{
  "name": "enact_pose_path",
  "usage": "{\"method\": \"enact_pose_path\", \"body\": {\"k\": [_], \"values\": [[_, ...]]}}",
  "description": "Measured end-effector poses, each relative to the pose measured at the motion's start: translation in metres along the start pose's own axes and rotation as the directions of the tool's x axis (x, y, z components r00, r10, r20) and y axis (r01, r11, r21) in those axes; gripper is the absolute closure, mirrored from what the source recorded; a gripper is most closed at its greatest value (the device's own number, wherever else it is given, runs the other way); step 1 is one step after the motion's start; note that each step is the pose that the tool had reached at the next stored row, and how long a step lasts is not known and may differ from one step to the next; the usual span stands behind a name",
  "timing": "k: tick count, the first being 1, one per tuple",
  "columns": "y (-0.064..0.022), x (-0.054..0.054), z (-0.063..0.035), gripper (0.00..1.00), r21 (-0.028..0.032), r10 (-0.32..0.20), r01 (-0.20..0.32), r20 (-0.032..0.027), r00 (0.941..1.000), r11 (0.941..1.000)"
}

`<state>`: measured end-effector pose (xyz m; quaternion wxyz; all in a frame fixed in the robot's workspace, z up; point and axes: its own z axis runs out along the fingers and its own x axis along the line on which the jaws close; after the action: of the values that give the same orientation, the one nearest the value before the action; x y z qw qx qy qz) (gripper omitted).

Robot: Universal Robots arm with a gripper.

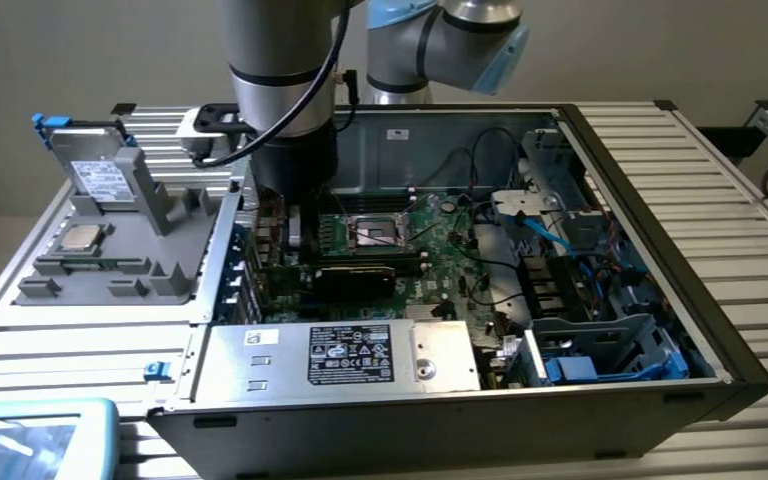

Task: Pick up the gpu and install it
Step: 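Press down on the gpu until it lock into place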

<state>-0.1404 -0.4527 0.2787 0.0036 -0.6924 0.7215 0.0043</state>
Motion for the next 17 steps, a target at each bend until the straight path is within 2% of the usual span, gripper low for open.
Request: {"method": "enact_pose_path", "body": {"k": [14,17], "values": [[-0.0612,-0.002,0.0005,0.88,-0.0010,0.000,0.000,-0.0002,1.0000,1.0000],[-0.0653,-0.001,0.0010,0.88,-0.0017,0.000,0.000,-0.0002,1.0000,1.0000]]}}
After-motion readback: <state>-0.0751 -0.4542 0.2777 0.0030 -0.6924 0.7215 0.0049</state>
